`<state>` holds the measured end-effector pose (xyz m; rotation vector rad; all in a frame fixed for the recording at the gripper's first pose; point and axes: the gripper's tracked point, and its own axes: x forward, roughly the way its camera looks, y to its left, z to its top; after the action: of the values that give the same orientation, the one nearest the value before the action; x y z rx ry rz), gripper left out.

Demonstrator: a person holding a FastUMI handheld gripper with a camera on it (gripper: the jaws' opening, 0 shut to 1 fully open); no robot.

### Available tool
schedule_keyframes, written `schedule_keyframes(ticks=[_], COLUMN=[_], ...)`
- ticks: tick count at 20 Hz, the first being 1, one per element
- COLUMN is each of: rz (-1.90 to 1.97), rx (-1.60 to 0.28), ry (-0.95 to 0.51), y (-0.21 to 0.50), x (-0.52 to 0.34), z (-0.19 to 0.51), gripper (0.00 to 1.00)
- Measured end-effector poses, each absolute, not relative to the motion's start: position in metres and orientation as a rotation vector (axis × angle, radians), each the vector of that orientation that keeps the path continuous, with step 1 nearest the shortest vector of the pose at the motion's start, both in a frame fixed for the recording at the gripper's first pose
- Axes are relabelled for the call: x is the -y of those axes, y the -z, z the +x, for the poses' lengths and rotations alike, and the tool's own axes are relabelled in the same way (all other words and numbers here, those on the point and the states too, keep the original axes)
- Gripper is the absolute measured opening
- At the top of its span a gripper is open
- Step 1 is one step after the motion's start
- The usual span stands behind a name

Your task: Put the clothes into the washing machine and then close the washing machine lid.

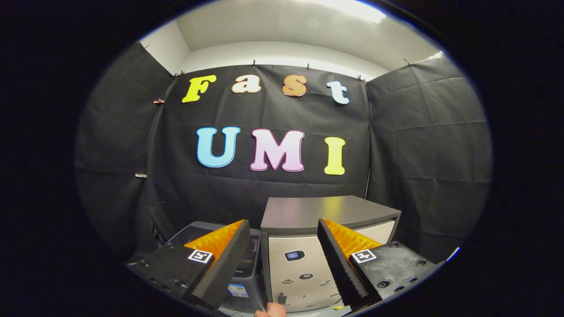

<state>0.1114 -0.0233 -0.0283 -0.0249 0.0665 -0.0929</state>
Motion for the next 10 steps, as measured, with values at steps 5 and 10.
schedule_keyframes(ticks=[5, 10], rz=[-0.028, -0.031], rx=[-0.069, -0.073], ry=[0.102, 0.105], y=[0.029, 0.0311], x=[0.0261, 0.0249], z=[0.109, 0.1062], gripper=[0.98, 0.98])
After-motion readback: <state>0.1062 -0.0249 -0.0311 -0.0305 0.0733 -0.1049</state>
